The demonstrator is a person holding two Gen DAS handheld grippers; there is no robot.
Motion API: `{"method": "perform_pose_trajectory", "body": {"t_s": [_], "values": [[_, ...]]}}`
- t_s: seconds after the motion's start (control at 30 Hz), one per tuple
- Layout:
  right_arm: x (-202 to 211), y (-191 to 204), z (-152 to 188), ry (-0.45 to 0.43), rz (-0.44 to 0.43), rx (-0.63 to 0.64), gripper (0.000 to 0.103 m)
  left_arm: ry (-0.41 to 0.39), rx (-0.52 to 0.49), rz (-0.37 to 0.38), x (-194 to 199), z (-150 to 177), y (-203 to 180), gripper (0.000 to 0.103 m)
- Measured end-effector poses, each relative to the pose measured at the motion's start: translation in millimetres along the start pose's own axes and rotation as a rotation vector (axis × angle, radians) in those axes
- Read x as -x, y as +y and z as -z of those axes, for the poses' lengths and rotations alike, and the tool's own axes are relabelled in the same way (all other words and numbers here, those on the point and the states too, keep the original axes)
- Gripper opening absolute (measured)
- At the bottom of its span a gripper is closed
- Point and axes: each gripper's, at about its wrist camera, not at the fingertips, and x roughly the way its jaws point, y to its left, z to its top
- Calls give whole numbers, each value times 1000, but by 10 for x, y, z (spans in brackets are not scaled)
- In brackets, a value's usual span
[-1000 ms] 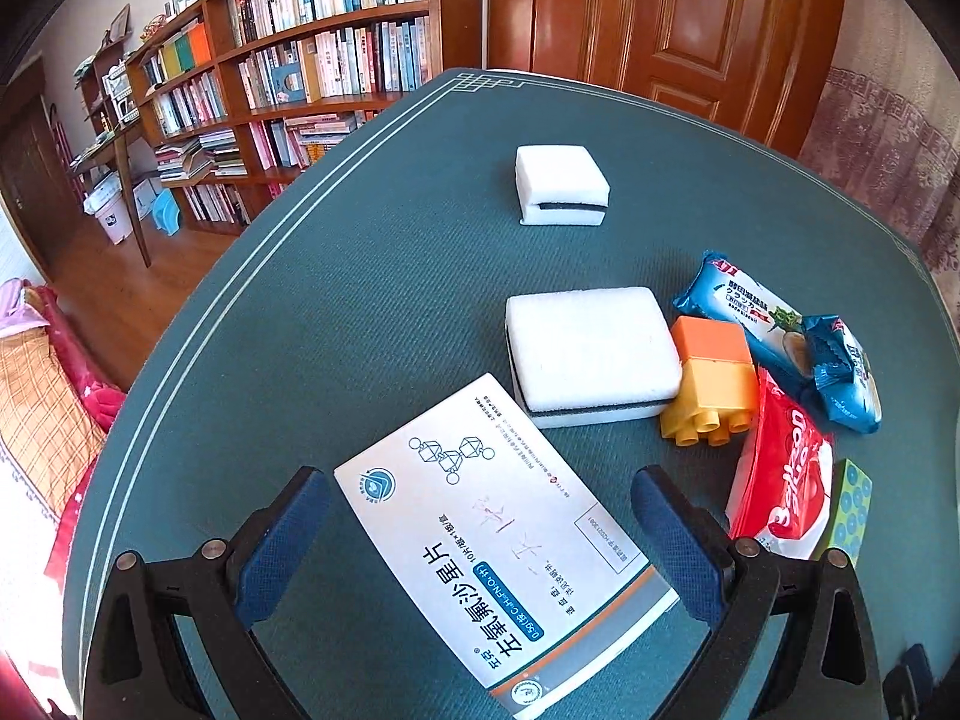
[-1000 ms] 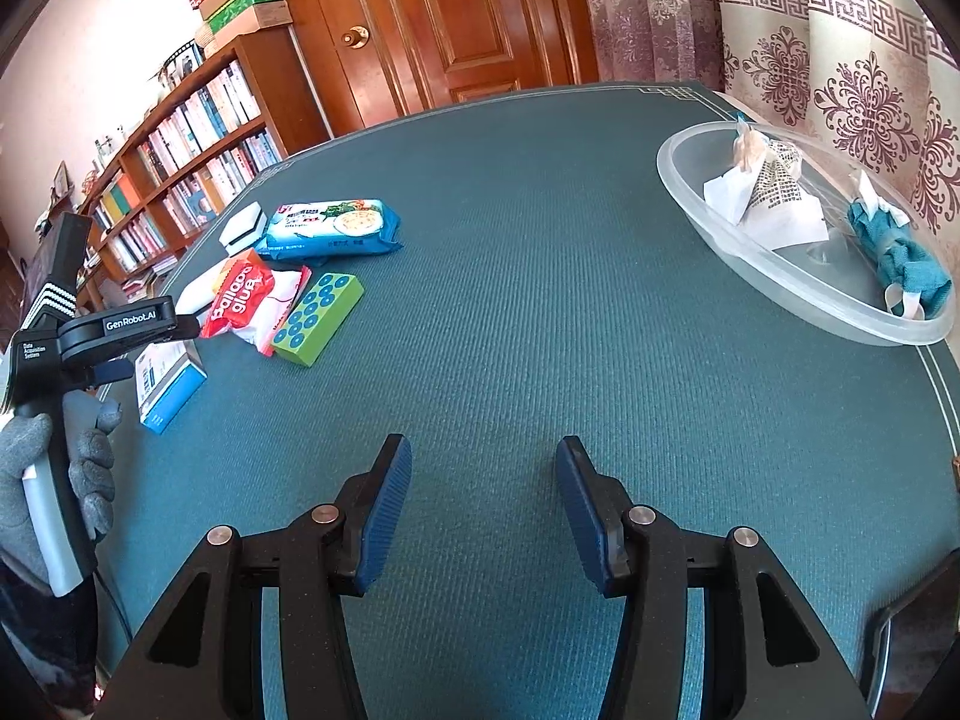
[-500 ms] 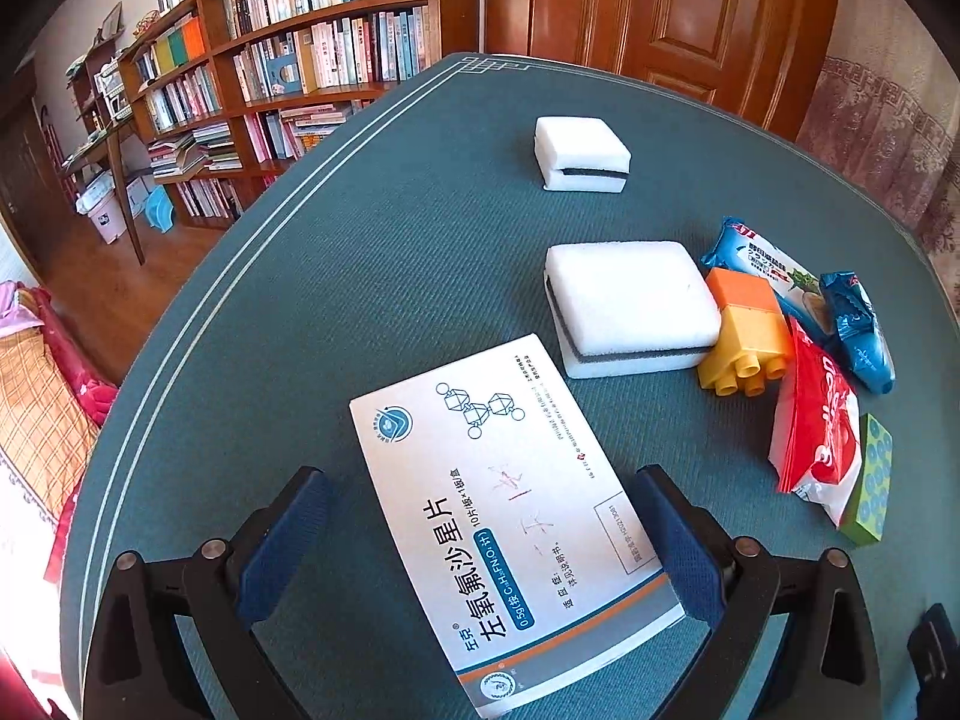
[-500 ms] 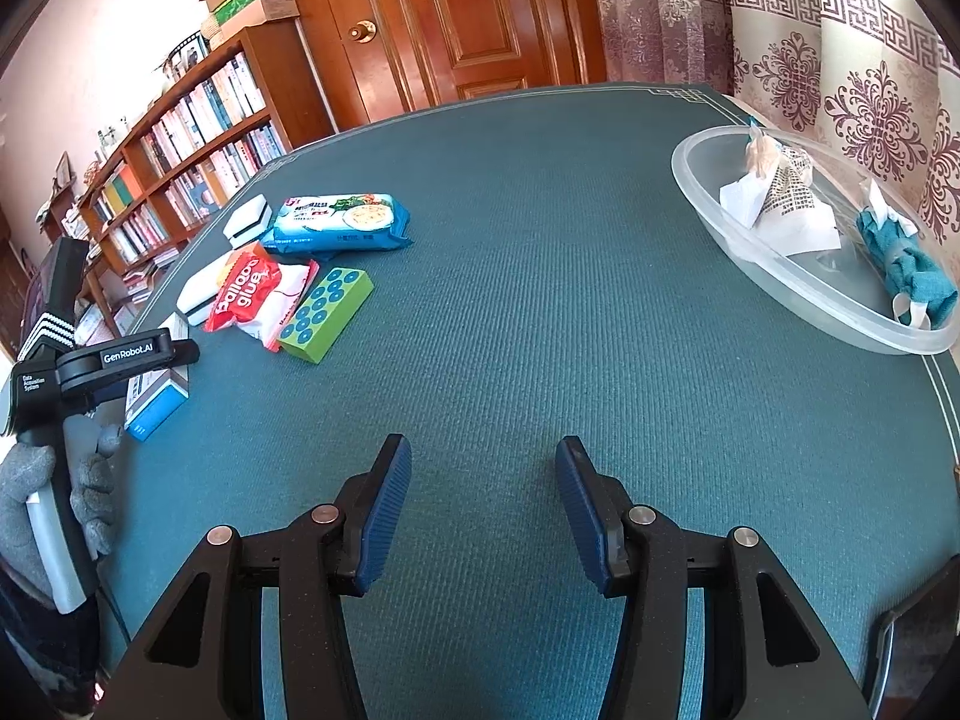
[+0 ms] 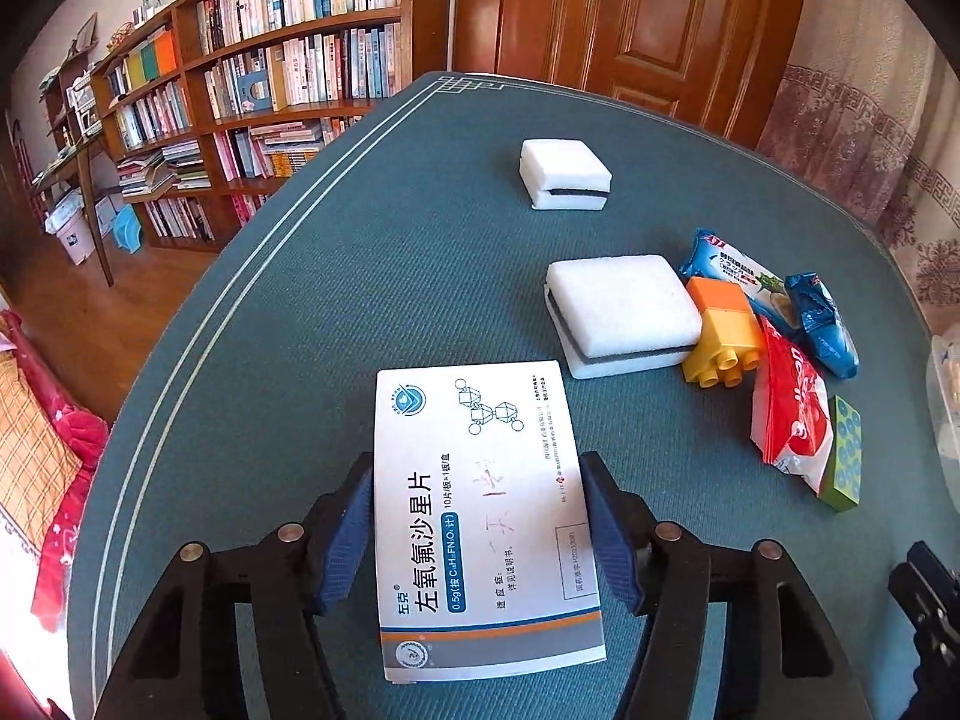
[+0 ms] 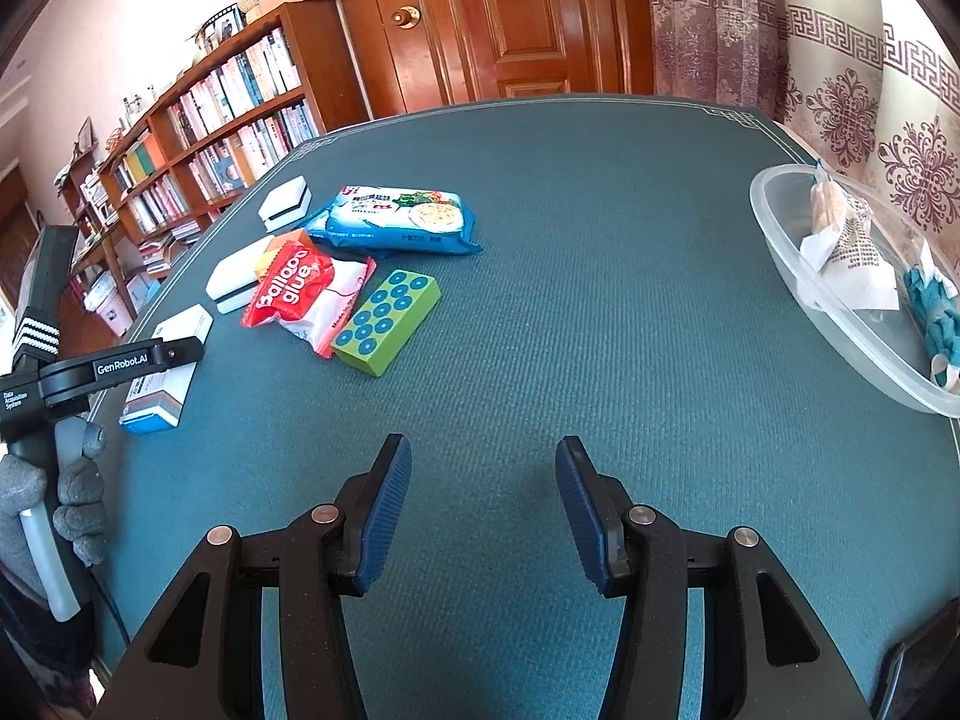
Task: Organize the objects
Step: 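Grasp the white medicine box with the left tool, then grasp the green dotted card with the right tool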
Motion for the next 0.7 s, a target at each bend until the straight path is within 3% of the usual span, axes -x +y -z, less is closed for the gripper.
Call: {"method": "perform_pose_trajectory", "body": {"t_s": [0.37, 0.7], "values": [[-244, 309, -333, -7, -30, 31, 52, -59, -76, 40, 174, 35, -90, 68], [-609, 441, -544, 0, 10, 35, 53, -61, -98, 62, 198, 42, -121, 68]]}}
